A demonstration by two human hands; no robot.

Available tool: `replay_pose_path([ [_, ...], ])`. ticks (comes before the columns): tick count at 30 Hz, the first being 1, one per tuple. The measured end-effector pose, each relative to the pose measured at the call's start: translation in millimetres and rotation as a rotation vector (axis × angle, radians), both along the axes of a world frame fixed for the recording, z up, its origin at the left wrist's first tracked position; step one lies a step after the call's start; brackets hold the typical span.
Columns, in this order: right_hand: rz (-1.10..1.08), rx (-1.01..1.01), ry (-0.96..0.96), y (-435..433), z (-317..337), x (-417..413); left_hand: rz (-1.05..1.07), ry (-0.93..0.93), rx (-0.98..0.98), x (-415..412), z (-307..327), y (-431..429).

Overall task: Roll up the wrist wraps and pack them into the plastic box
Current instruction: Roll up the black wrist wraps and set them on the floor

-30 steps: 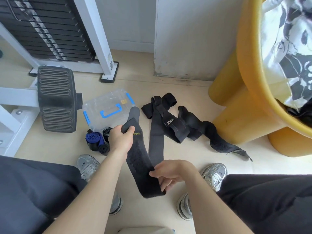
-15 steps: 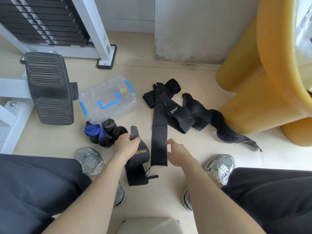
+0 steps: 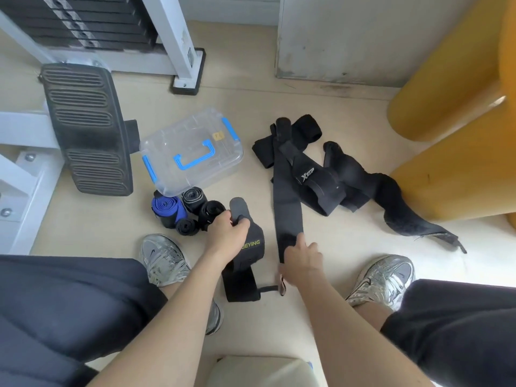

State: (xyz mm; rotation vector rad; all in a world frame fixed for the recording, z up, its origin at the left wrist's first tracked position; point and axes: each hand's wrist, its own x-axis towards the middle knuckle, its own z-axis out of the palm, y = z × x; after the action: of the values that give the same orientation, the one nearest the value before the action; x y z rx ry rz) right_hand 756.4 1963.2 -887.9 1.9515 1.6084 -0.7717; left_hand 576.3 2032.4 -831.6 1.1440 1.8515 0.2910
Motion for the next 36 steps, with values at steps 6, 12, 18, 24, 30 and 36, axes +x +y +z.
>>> replay_pose_path([
  [6,-0.144,0.156,0.019,1,-7,14,0.009,0.002,-0.002,0,-3,-2],
  [12,-0.424,0.137,0.215,6,-13,7,0.079,-0.042,-0.033,-1,-4,-4],
  [18,-0.413,0.102,0.214,19,-1,18,0.288,-0.242,-0.025,-4,6,3],
  [24,-0.494,0.342,0.317,52,47,11,0.439,-0.234,0.187,-6,24,4],
  [30,-0.575,0.628,0.797,95,153,14,0.343,-0.146,0.223,-3,38,0],
  [36,-0.447,0.878,0.984,102,243,35,0.183,-0.188,0.423,16,73,5],
])
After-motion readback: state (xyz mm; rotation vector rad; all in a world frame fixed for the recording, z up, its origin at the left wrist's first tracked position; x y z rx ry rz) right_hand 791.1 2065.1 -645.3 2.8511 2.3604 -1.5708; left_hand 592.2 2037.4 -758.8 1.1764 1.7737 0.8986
